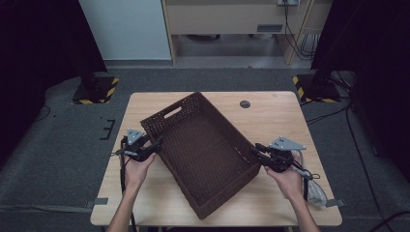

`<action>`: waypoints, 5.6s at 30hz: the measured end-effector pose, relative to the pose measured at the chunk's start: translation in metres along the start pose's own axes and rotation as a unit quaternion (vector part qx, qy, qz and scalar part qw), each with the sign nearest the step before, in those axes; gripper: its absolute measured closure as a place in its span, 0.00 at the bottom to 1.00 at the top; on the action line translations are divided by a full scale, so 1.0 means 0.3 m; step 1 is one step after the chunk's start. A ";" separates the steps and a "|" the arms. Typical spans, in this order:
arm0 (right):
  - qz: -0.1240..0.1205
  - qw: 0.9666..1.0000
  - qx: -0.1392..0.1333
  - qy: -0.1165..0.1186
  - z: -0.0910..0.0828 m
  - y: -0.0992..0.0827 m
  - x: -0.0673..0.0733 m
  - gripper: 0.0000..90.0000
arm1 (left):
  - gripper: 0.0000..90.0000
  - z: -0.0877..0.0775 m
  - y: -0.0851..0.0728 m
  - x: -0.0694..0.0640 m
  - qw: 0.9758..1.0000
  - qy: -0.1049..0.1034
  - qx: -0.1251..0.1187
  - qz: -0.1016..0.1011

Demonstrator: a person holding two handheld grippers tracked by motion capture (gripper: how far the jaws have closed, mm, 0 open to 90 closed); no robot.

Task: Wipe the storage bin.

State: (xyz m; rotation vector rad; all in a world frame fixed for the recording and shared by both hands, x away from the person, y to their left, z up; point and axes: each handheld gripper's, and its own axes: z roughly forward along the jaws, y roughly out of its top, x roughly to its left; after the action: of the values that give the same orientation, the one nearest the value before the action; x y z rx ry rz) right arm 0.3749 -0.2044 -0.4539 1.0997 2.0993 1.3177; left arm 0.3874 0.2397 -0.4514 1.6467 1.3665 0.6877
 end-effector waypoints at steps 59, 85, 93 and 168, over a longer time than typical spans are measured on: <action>0.020 0.997 -0.025 -0.066 -0.032 0.000 -0.064 0.61 | 0.45 -0.011 -0.043 -0.090 0.997 -0.038 0.044 0.046; 0.012 0.999 -0.040 -0.025 0.063 0.088 0.029 0.59 | 0.71 0.143 0.048 -0.049 0.995 -0.033 0.042 0.081; 0.018 0.999 -0.026 -0.021 0.128 0.091 0.049 0.60 | 0.73 0.168 0.057 -0.048 0.995 -0.049 0.037 0.082; 0.016 0.999 -0.011 -0.026 0.154 0.079 0.052 0.72 | 0.71 0.032 -0.009 -0.111 0.992 -0.071 0.039 0.092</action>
State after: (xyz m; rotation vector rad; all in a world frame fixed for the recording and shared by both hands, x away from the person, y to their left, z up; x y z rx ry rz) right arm 0.4073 -0.1610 -0.4533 1.1501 2.0334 1.3108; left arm 0.3859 0.2052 -0.4545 1.8639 1.1637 0.6154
